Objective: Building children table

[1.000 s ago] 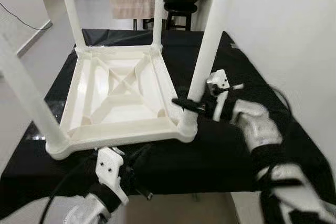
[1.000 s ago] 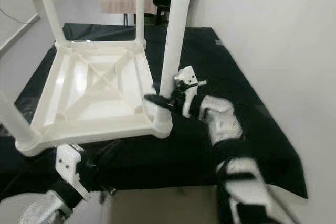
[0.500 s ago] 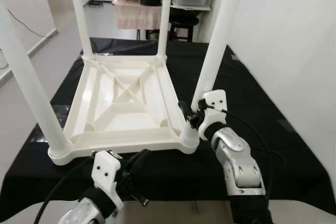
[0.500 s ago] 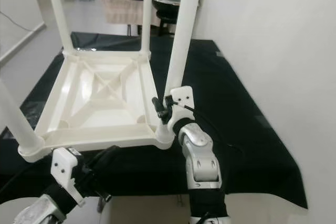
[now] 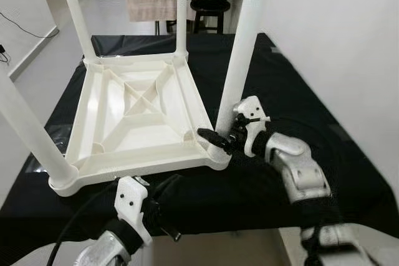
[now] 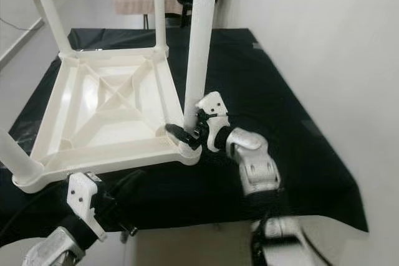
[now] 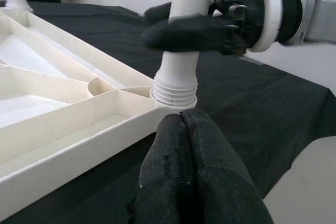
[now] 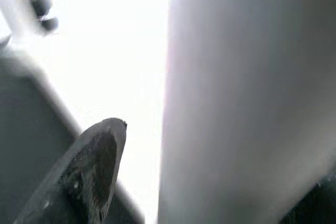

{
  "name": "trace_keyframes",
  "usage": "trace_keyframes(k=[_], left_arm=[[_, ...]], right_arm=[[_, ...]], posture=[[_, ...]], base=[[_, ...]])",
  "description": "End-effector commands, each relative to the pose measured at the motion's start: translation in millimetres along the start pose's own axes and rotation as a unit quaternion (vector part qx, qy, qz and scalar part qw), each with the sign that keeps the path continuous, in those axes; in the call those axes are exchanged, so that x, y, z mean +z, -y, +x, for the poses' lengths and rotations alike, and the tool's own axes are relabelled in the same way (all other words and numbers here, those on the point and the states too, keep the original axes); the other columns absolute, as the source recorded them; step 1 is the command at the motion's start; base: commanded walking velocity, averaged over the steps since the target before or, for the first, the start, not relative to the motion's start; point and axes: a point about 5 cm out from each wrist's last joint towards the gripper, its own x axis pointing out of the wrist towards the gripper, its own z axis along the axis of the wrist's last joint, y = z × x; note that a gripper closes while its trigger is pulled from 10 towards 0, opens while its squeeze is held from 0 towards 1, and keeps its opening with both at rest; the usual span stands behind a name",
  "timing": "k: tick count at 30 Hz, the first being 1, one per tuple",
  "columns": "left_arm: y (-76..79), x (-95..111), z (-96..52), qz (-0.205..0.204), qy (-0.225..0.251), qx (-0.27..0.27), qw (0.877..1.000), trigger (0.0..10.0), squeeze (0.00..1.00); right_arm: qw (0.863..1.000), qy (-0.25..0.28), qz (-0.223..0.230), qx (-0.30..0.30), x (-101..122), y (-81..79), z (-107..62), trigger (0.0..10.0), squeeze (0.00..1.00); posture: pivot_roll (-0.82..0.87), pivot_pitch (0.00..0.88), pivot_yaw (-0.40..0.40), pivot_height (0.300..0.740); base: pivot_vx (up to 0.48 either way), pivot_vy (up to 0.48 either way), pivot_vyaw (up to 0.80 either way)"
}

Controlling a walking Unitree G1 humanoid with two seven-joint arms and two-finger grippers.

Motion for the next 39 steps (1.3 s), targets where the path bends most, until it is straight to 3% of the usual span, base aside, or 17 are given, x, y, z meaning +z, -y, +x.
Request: trace_keyframes(k=[1,4,5,6,7,8,9,16,23,25,28,29,30,31,37,38,39], left_arm=[[0.1,-4.8,-0.3,-0.001,-0.008,0.002,1.000,10.0,0.00],[0.3,-5.5,0.6,0.000,-0.008,0.002,1.000,10.0,0.00],[0.2,-5.6,0.9,0.001,-0.008,0.002,1.000,10.0,0.00],[0.2,-5.6,0.9,0.001,-0.008,0.002,1.000,10.0,0.00],[0.1,-5.7,1.1,0.001,-0.008,0.002,1.000,10.0,0.00],[0.1,-5.8,1.3,0.001,-0.008,0.002,1.000,10.0,0.00],[0.2,-5.7,1.5,0.001,-0.008,0.002,1.000,10.0,0.00],[1.5,-5.3,1.8,0.000,-0.007,0.001,1.000,10.0,0.00],[2.8,-3.0,0.4,-0.001,-0.004,0.001,1.000,10.0,0.00],[1.2,-1.3,-2.1,-0.002,-0.003,0.000,1.000,10.0,0.00],[1.2,-1.3,-2.1,-0.002,-0.003,0.000,1.000,10.0,0.00],[0.5,-0.6,-2.8,-0.003,-0.003,-0.001,1.000,10.0,0.00],[0.5,-0.6,-2.8,-0.003,-0.003,-0.001,1.000,10.0,0.00],[-0.2,-0.4,-3.2,-0.004,-0.003,-0.001,1.000,10.0,0.00],[-0.1,-0.5,-3.4,-0.003,-0.004,-0.002,1.000,10.0,0.00],[-0.2,-0.4,-3.5,-0.003,-0.004,-0.001,1.000,10.0,0.00],[-0.2,-0.4,-3.5,-0.003,-0.004,-0.001,1.000,10.0,0.00]], right_arm=[[0.999,-0.008,-0.003,0.052,-1.9,-2.2,7.0,10.0,0.00],[0.998,-0.021,-0.002,0.054,-3.4,5.0,9.7,10.0,0.00],[0.998,-0.015,0.007,0.056,-1.1,7.6,11.3,5.3,0.00],[0.998,-0.015,0.007,0.056,-1.1,7.6,11.3,5.3,0.00],[0.998,-0.007,0.014,0.060,1.5,9.6,12.3,3.6,0.00],[0.998,0.000,0.017,0.064,3.3,10.7,12.8,3.6,0.00],[0.997,0.008,0.026,0.071,5.2,11.9,12.4,0.0,0.00],[0.997,0.030,0.035,0.065,4.9,15.9,6.5,0.0,0.00],[0.999,0.006,0.029,-0.033,-12.6,14.3,-5.5,0.0,0.00],[0.968,-0.039,0.054,-0.241,-30.4,-3.4,4.8,0.0,0.00],[0.968,-0.039,0.054,-0.241,-30.4,-3.4,4.8,0.0,0.00],[0.953,-0.035,0.075,-0.292,-34.9,-27.5,14.3,0.0,0.00],[0.953,-0.035,0.075,-0.292,-34.9,-27.5,14.3,0.0,0.00],[0.950,-0.035,0.073,-0.300,-37.2,-45.1,24.0,0.0,0.00],[0.958,-0.030,0.072,-0.275,-37.2,-55.9,38.4,0.0,0.00],[0.959,-0.036,0.074,-0.272,-38.3,-53.2,40.6,2.6,0.00],[0.959,-0.036,0.074,-0.272,-38.3,-53.2,40.6,2.6,0.00]], posture=[[0.14,0.022,-0.091,0.740],[0.14,0.019,-0.096,0.740],[0.14,0.017,-0.092,0.740],[0.14,0.017,-0.092,0.740],[0.14,0.017,-0.092,0.740],[0.14,0.017,-0.092,0.740],[0.14,0.017,-0.090,0.740],[0.13,0.027,-0.091,0.740],[0.10,0.051,-0.093,0.740],[0.09,0.062,-0.087,0.740],[0.09,0.062,-0.087,0.740],[0.08,0.069,-0.073,0.740],[0.08,0.069,-0.073,0.740],[0.08,0.067,-0.067,0.740],[0.09,0.062,-0.083,0.740],[0.09,0.065,-0.082,0.740],[0.09,0.065,-0.082,0.740]], base=[[0.000,0.000,0.00],[0.000,0.000,0.00],[0.000,0.000,0.00],[0.000,0.000,0.00],[0.000,0.000,0.00],[0.000,0.000,0.00],[0.000,0.000,0.00],[0.000,0.000,0.00],[0.000,0.000,0.00],[0.000,0.000,0.00],[0.000,0.000,0.00],[0.000,0.000,0.00],[0.000,0.000,0.00],[0.000,0.000,0.00],[0.000,0.000,0.00],[0.000,0.000,0.00],[0.000,0.000,0.00]])
